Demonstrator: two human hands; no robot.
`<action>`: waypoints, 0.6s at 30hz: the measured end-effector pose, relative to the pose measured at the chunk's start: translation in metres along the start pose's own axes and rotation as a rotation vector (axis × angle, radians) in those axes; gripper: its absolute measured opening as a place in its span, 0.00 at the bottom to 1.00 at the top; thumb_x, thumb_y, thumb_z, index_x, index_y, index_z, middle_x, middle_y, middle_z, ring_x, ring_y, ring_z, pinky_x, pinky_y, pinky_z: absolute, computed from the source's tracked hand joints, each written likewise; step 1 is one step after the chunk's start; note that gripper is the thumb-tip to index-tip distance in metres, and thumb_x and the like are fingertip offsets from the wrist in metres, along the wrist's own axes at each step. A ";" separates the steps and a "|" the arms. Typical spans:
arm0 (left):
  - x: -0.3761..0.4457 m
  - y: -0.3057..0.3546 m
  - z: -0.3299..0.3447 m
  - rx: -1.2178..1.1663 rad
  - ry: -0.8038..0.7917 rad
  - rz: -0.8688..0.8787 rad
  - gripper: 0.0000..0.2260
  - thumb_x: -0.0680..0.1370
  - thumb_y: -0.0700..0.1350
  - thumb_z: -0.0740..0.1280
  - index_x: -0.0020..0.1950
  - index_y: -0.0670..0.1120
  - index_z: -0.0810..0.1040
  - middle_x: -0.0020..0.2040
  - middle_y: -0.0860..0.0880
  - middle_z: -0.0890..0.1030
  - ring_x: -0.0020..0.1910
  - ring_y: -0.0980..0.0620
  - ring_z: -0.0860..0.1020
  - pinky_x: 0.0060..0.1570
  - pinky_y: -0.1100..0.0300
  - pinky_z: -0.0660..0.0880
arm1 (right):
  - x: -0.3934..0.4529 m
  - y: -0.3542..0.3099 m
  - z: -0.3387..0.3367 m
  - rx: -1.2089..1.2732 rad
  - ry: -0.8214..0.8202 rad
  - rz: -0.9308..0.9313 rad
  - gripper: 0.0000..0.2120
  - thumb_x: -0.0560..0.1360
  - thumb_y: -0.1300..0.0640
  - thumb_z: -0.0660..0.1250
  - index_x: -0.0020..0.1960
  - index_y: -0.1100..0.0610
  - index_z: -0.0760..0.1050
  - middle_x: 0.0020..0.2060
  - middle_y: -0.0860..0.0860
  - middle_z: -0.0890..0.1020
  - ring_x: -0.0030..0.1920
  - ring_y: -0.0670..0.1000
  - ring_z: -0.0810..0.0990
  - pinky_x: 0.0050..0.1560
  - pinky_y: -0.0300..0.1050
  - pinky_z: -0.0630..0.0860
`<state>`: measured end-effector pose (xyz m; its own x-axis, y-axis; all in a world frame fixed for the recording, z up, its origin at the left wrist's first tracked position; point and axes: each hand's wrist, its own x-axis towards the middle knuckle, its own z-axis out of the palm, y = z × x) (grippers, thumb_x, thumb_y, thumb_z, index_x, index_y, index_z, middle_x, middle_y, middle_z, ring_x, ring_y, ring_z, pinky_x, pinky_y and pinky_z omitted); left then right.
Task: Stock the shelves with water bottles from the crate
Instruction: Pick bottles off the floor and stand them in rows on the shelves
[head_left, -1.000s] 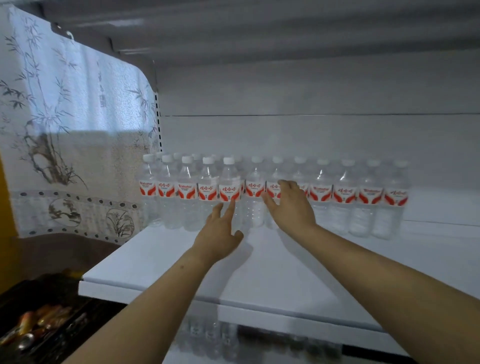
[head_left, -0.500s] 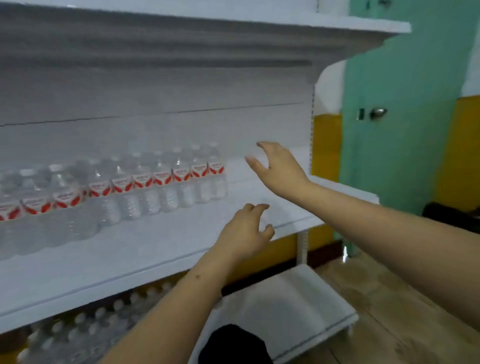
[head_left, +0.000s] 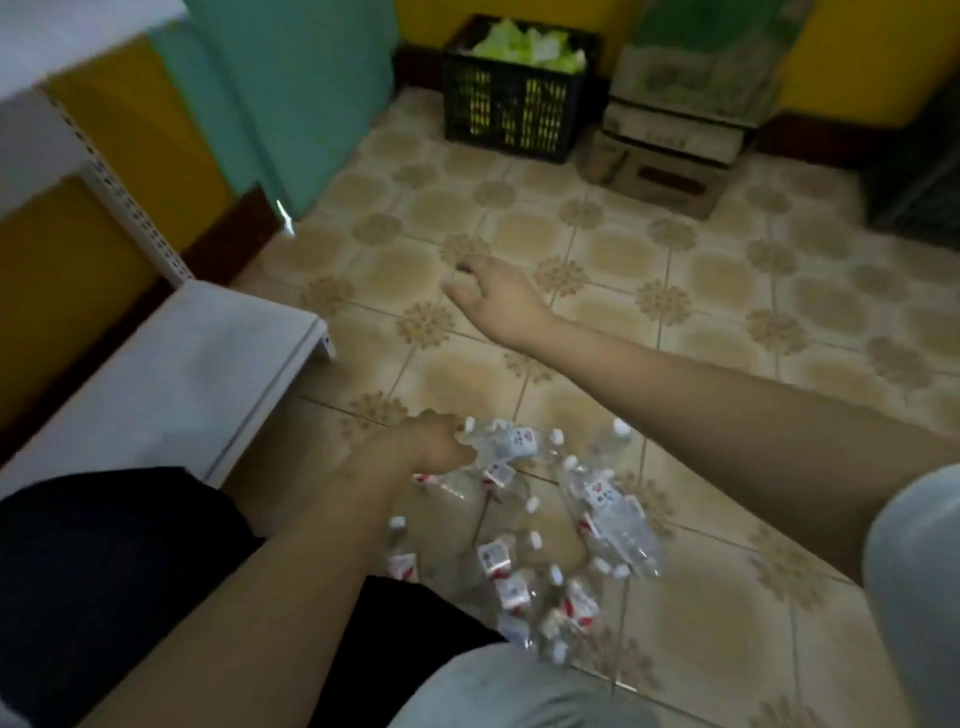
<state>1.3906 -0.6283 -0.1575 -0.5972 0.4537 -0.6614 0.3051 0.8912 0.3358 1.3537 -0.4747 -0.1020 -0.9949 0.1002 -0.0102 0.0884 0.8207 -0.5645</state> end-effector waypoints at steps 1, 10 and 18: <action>0.014 0.009 0.012 -0.002 -0.042 0.003 0.27 0.80 0.56 0.62 0.78 0.48 0.62 0.76 0.43 0.64 0.68 0.43 0.71 0.64 0.56 0.71 | -0.008 0.033 0.017 -0.003 -0.035 0.063 0.26 0.82 0.44 0.57 0.69 0.62 0.71 0.65 0.58 0.76 0.63 0.57 0.75 0.58 0.45 0.70; 0.089 0.000 0.107 -0.092 -0.182 -0.055 0.15 0.82 0.47 0.62 0.67 0.45 0.73 0.63 0.44 0.76 0.62 0.48 0.74 0.48 0.65 0.67 | -0.150 0.283 0.167 -0.046 -0.358 0.814 0.19 0.73 0.42 0.66 0.54 0.56 0.74 0.46 0.54 0.78 0.51 0.57 0.79 0.47 0.44 0.73; 0.113 -0.037 0.129 -0.136 -0.161 -0.157 0.22 0.79 0.52 0.64 0.71 0.45 0.72 0.68 0.42 0.75 0.63 0.46 0.75 0.59 0.59 0.70 | -0.178 0.359 0.225 0.013 -0.273 0.929 0.28 0.61 0.41 0.75 0.57 0.51 0.74 0.47 0.48 0.80 0.47 0.51 0.80 0.48 0.46 0.80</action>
<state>1.4074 -0.6104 -0.3309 -0.5003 0.3134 -0.8072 0.1089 0.9476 0.3004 1.5521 -0.3244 -0.4885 -0.5054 0.5705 -0.6473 0.8464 0.4737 -0.2434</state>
